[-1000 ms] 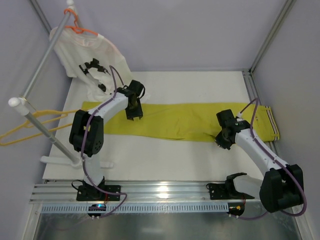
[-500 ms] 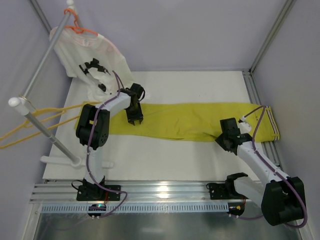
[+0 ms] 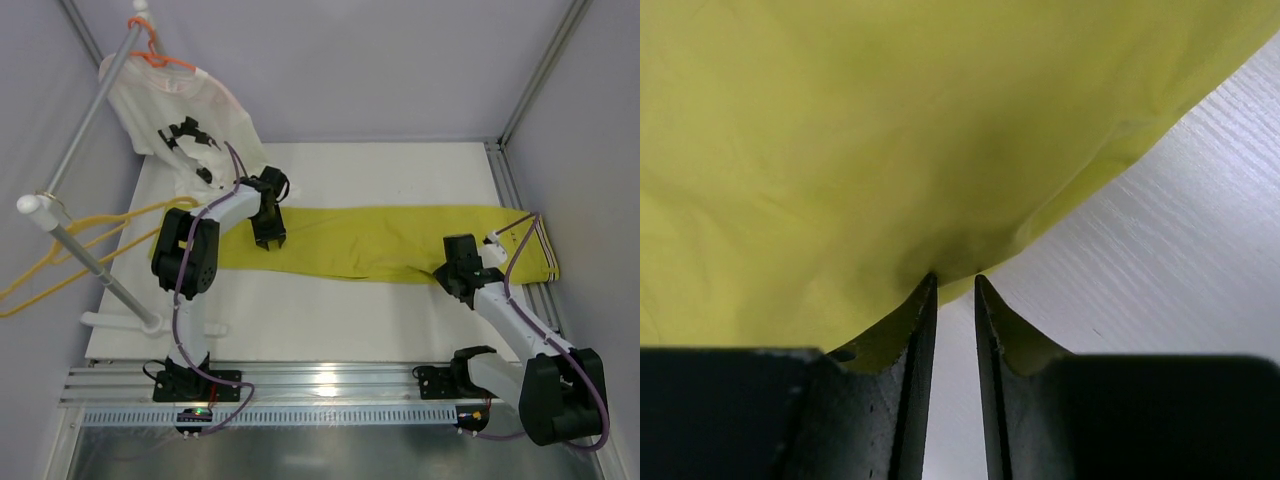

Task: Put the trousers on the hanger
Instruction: Fold the trousers

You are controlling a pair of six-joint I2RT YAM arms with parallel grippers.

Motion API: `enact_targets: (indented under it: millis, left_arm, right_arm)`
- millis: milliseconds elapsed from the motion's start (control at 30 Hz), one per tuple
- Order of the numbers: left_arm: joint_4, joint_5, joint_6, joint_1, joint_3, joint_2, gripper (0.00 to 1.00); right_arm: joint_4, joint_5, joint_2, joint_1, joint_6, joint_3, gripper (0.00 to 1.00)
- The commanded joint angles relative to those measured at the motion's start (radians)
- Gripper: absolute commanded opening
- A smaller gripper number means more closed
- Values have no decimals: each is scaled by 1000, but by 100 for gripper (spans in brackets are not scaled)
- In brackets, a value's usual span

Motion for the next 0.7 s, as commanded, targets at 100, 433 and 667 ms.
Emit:
enact_targets:
  millis: [100,433,667]
  left_arm:
    - [-21,-27,-3,28,25,13,38]
    - [-3,-19,-8,30,1,4,38]
    - [-4,-21,-6,30,-4,2,38]
  right_arm:
    - [64,-33,-61,-2,72,-74,23]
    - [170,22,-53,4,42,-110,23]
    - [228,81,-22,4,37,-82,27]
